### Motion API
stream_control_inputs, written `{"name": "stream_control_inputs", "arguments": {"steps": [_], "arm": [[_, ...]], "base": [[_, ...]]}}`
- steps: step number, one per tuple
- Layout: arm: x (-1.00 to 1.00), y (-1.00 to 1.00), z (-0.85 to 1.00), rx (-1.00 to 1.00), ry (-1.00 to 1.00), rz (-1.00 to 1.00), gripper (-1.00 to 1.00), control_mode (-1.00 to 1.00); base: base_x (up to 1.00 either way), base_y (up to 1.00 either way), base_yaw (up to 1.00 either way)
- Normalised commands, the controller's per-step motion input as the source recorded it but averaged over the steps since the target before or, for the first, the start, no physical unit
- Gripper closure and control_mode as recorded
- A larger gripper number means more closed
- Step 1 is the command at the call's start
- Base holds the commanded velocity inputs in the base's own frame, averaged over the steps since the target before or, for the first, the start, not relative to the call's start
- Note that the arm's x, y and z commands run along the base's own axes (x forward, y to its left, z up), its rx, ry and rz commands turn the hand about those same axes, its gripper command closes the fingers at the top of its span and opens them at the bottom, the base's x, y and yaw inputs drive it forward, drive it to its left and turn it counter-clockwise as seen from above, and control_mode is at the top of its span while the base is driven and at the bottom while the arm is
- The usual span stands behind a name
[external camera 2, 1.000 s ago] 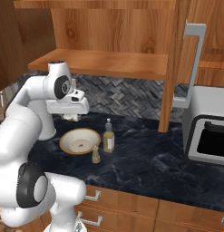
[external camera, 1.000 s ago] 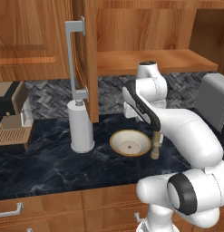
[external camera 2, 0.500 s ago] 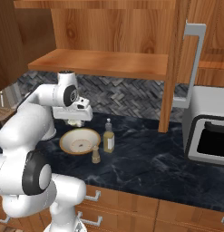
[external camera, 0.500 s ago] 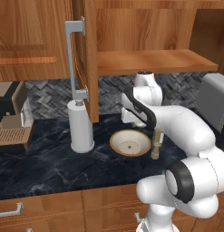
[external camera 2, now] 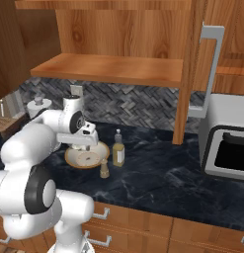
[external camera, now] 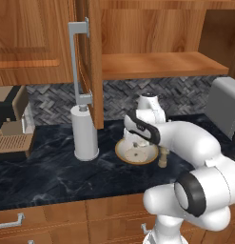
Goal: Retrieve the bottle and the shaker from the cabinet and place them next to the mixing bowl on the counter. Then add garlic from the fridge to the mixing bowl.
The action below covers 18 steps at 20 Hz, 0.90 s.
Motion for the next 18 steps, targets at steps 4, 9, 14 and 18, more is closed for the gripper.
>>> {"name": "stream_control_inputs", "arguments": {"steps": [4, 9, 14, 18], "arm": [[0.00, 0.16, -0.55, 0.00, 0.00, 0.00, 1.00, -1.00], [0.07, 0.00, -0.11, 0.00, 0.00, 0.00, 1.00, -1.00], [0.21, -0.25, -0.01, 0.00, 0.00, 0.00, 1.00, -1.00], [0.34, -0.09, -0.05, 0.00, 0.00, 0.00, 1.00, -1.00]], "base": [[0.00, 0.00, 0.00], [0.00, 0.00, 0.00], [0.00, 0.00, 0.00], [0.00, 0.00, 0.00]]}}
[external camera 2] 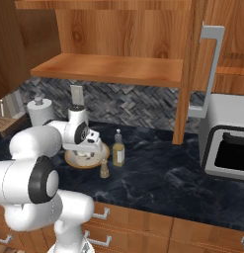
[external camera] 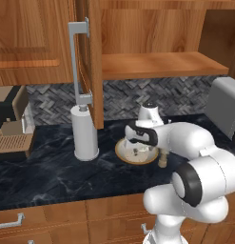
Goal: Retrieve the bottle and the shaker from the cabinet and place them next to the mixing bowl on the counter. Then add garlic from the fridge to the mixing bowl.
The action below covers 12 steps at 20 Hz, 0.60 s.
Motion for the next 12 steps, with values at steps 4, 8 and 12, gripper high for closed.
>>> {"name": "stream_control_inputs", "arguments": {"steps": [4, 8, 12], "arm": [[0.14, 0.02, -0.11, 0.00, 0.00, 0.00, 1.00, -1.00], [0.17, 0.02, -0.37, 0.00, 0.00, 0.00, 1.00, -1.00], [0.17, 0.04, -0.49, -0.01, 0.00, 0.00, 1.00, -1.00]], "base": [[0.00, 0.00, 0.00], [0.00, 0.00, 0.00], [0.00, 0.00, 0.00]]}}
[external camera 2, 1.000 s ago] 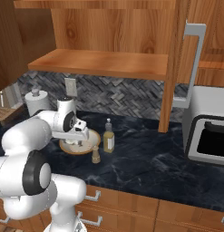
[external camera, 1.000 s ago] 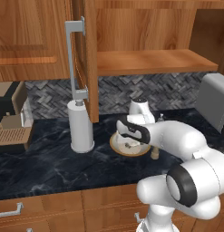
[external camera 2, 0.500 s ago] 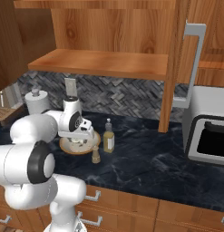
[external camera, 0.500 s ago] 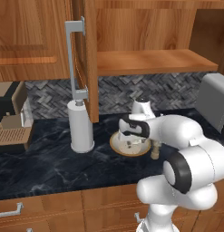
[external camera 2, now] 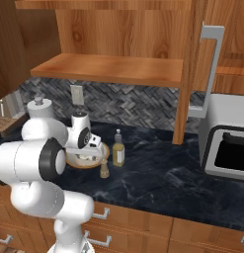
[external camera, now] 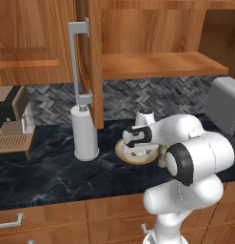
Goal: Retrieve the bottle and the shaker from the cabinet and place them next to the mixing bowl on the counter. Then add garlic from the fridge to the mixing bowl.
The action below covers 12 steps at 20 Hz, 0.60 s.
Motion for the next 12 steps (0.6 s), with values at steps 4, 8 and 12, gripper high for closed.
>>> {"name": "stream_control_inputs", "arguments": {"steps": [4, 8, 12], "arm": [[0.04, 0.06, -0.11, -0.01, 0.00, 0.00, 1.00, -1.00], [0.00, 0.02, 0.00, 0.00, 0.00, 0.00, 1.00, -1.00], [0.00, 0.00, 0.00, 0.00, 0.00, 0.00, -1.00, -1.00]], "base": [[0.00, 0.00, 0.00], [0.00, 0.00, 0.00], [0.00, 0.00, 0.00]]}}
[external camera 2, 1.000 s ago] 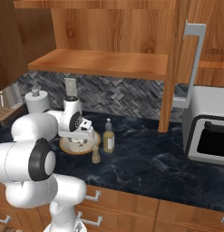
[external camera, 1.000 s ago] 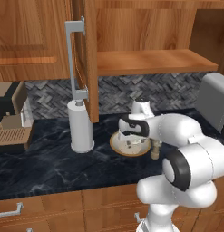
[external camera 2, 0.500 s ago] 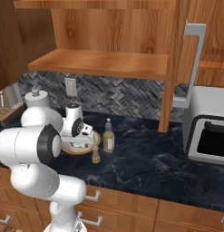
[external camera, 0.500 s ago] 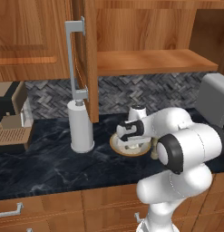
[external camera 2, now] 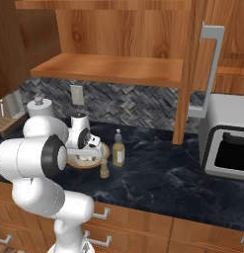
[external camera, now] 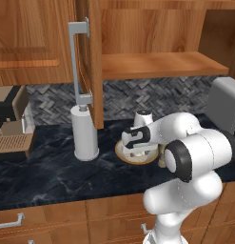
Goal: Retrieve the bottle and the shaker from the cabinet and place them next to the mixing bowl on the counter. Then add garlic from the fridge to the mixing bowl.
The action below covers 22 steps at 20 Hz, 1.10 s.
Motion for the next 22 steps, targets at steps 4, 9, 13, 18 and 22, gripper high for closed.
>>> {"name": "stream_control_inputs", "arguments": {"steps": [4, 9, 13, 18, 22], "arm": [[-0.07, 0.00, 0.11, 0.00, 0.00, 0.00, -1.00, -1.00], [-0.05, 0.00, 0.54, 0.00, -0.05, 0.00, -1.00, -1.00], [-0.12, 0.00, 0.50, 0.00, -0.05, 0.00, -1.00, -1.00], [-0.59, 0.00, 0.67, 0.00, -0.12, 0.00, -1.00, -1.00], [-0.68, 0.00, 0.81, 0.02, -0.15, 0.00, -1.00, -1.00]], "base": [[0.00, 0.00, 0.00], [0.00, 0.00, 0.00], [0.00, 0.00, 0.00], [0.00, 0.00, 0.00], [0.00, 0.00, 0.00]]}}
